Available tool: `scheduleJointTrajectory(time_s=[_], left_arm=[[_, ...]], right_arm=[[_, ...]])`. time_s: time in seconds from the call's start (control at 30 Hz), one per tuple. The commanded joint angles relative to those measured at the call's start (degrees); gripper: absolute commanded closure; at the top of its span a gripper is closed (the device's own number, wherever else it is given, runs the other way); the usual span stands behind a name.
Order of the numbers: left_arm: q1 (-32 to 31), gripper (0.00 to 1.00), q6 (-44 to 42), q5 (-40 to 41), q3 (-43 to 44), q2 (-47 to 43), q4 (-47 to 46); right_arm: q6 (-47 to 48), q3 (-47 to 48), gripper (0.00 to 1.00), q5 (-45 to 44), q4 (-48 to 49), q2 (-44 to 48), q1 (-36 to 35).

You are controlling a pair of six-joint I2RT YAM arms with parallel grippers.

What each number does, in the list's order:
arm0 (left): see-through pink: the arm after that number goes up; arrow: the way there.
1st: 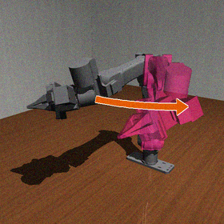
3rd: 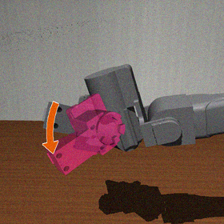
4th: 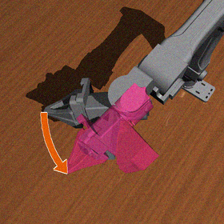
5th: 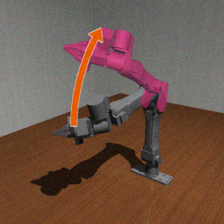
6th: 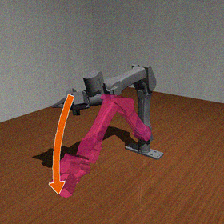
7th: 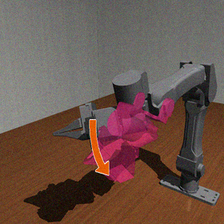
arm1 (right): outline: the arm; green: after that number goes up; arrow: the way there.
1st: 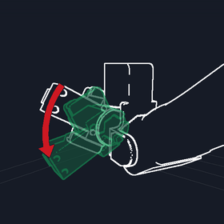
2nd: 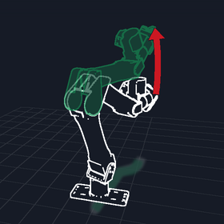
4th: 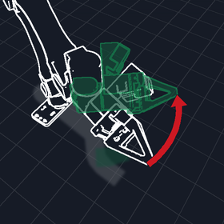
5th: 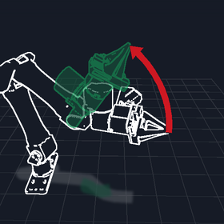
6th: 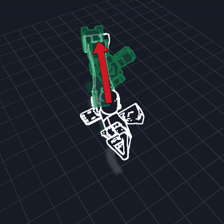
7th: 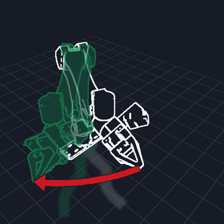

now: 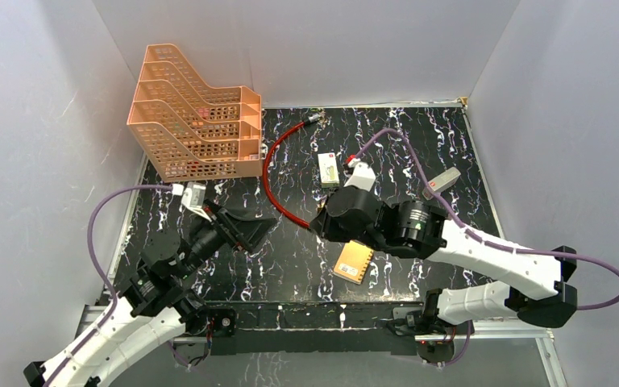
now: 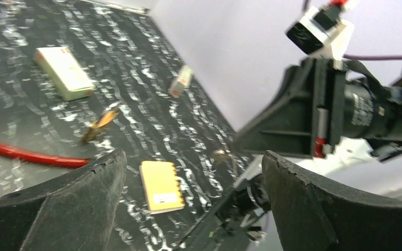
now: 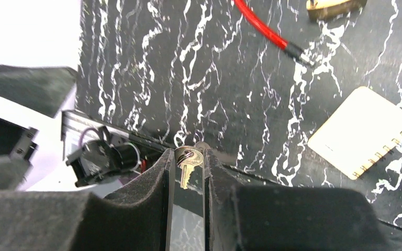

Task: Unlock with the key

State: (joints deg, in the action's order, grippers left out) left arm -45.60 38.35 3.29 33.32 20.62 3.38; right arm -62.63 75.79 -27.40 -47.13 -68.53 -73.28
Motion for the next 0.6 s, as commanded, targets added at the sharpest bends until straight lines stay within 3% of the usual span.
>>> scheduleJointTrajectory(time_s=[0.0,0.23,0.57], left_arm=[[-0.2,0.02,2.5,-12.4,-0.3,4.0,-14.8],[-0.2,0.04,2.8,-14.6,0.4,9.3,-21.1],[-0.2,0.24,-1.3,-22.5,4.5,19.1,-18.7]], right_arm=[[2.3,4.5,1.00,-6.2,-0.4,0.7,1.5],[0.9,6.1,1.00,-6.4,4.0,-0.6,3.9],[0.3,7.2,1.00,-6.5,5.2,-1.3,5.3]])
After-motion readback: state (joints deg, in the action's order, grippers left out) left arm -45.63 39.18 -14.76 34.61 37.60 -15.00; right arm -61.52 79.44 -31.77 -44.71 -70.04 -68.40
